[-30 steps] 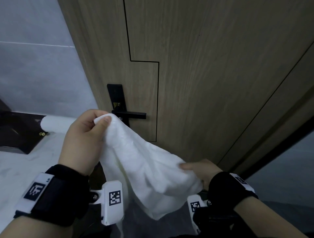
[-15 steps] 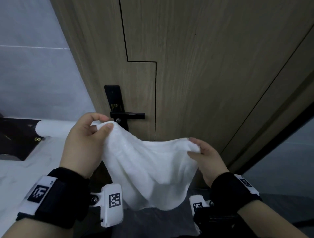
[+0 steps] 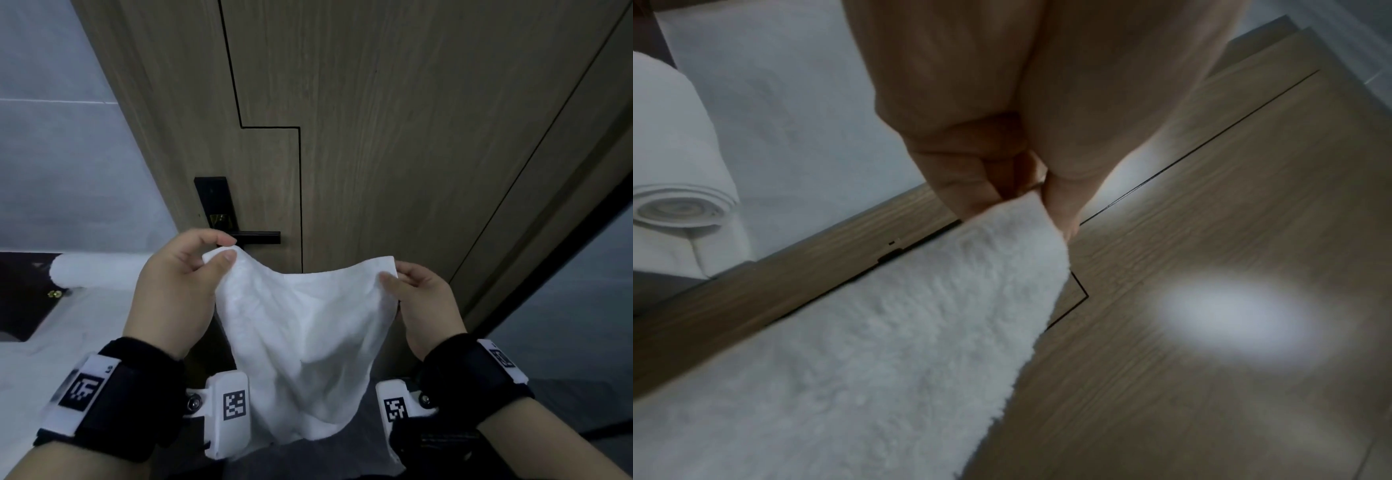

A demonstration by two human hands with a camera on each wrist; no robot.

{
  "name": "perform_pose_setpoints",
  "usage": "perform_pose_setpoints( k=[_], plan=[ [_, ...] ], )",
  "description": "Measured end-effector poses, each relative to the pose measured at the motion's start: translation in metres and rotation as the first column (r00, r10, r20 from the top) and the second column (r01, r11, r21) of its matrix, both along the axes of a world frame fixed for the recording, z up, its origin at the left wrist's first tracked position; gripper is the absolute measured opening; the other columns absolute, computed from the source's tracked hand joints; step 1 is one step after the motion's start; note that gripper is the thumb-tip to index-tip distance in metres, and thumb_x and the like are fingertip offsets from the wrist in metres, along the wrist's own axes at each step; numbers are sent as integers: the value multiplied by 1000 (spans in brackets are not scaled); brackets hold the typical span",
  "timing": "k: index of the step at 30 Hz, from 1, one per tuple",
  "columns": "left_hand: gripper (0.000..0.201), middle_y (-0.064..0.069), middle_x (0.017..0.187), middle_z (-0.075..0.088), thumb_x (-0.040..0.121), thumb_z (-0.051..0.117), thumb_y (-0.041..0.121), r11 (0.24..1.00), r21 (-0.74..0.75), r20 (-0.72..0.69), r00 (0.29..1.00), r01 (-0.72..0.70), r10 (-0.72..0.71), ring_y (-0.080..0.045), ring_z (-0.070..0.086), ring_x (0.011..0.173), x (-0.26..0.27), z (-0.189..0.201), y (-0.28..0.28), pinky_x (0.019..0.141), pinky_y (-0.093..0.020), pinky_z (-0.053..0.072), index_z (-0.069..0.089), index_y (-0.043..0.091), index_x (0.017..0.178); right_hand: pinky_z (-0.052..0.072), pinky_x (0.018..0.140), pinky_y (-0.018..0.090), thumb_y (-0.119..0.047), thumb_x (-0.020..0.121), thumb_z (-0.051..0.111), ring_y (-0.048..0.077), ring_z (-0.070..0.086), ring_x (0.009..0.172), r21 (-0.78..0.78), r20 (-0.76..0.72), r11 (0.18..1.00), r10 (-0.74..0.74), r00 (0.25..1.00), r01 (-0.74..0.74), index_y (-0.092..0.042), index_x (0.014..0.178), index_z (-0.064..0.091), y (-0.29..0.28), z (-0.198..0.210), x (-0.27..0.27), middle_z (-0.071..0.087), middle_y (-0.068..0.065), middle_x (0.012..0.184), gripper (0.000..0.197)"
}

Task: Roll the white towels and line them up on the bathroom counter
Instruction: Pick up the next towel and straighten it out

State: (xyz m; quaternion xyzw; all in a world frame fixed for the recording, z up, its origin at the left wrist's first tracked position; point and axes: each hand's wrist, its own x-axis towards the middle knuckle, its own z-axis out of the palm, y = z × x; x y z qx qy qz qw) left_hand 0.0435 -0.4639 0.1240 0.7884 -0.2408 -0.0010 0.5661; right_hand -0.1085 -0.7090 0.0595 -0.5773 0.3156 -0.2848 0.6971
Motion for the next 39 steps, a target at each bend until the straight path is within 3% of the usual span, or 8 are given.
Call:
perform_pose_setpoints(
  k=[3,8,11,17,23,29,32,39],
  plan=[
    [14,1,69,71,92,65,24,997,-5,10,997,-71,71,-16,68,69,10,4,1,62,-34,54,67,38,90,53,71,39,-7,90,62,26,65,78,-34,52,997,-74,996,76,-10,94,69,-12,14,1,72,11,88,9],
    [13,-6,77,73,92,63,24,994,-12,-58,992,-110,109,-29,70,72,28,12,0,64,-53,60,62,36,87,50,76,48,-8,92,54,31,62,84,14,76,991,-133,988,132,-11,92,62,-37,29,2,69,14,92,8],
    [18,-11,86,71,92,62,16,998,-40,-78,996,-49,45,-32,71,75,23,10,-10,53,-44,61,65,33,85,53,80,51,-10,91,56,30,67,81,41,98,996,-82,992,79,-10,95,62,-32,30,7,72,12,88,7],
    [31,-8,91,72,97,55,10,990,-54,-175,975,126,-134,-19,72,76,7,-1,-35,58,-32,59,74,28,80,49,71,48,-14,87,62,31,64,76,-29,121,996,86,989,-83,-12,85,63,4,27,17,67,18,86,3],
    [26,7,103,74,94,60,14,967,26,-201,949,253,-243,-11,72,88,-10,5,-54,80,-38,60,78,32,88,54,72,41,-16,81,69,28,68,82,-199,106,948,273,956,-249,-15,84,69,39,41,28,70,15,91,3],
    [9,27,79,70,77,78,41,955,149,-33,966,257,-255,13,62,78,-25,21,-67,61,-6,41,77,32,77,49,70,32,-17,73,74,14,63,77,-274,80,910,343,936,-310,-15,80,73,58,54,31,70,8,81,7],
    [8,26,73,68,75,81,37,953,176,-17,969,247,-248,12,61,74,-27,23,-66,58,-1,39,76,31,75,54,79,44,-11,74,74,22,66,83,-216,91,916,363,927,-337,-14,85,75,57,57,24,72,14,88,11],
    [25,13,88,74,74,73,12,934,205,-88,956,293,-281,2,68,81,-29,17,-71,67,-16,52,77,29,92,51,98,42,9,76,70,26,68,102,-101,87,939,339,937,-330,-1,101,73,59,56,16,73,13,103,28]
  ],
)
